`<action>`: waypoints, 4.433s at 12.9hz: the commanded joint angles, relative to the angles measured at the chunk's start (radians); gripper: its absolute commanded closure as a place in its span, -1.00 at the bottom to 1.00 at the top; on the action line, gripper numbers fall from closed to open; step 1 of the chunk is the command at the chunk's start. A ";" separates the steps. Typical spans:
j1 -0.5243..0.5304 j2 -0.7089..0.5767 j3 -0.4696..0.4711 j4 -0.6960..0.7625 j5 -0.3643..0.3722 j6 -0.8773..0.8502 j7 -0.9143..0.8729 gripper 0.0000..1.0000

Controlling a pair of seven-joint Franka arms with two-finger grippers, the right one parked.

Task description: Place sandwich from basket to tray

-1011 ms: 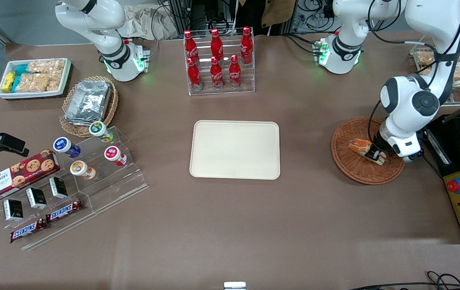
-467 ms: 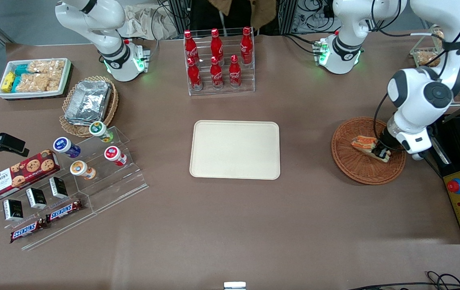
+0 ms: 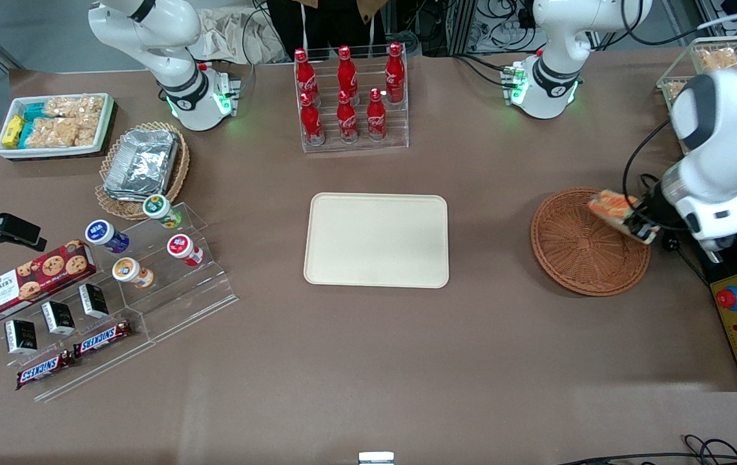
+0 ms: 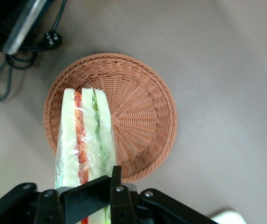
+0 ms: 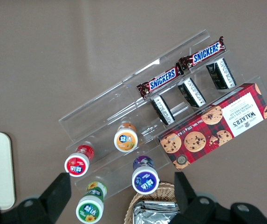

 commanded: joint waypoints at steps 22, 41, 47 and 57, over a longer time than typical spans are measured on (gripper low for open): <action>-0.142 0.569 -0.608 0.189 0.289 0.377 0.057 1.00; -0.132 0.385 -0.587 0.453 0.236 -0.074 -0.049 -1.00; 0.028 0.161 -0.477 0.457 0.172 -0.178 0.025 -1.00; 0.006 0.021 -0.030 0.414 -0.035 -0.321 0.952 -1.00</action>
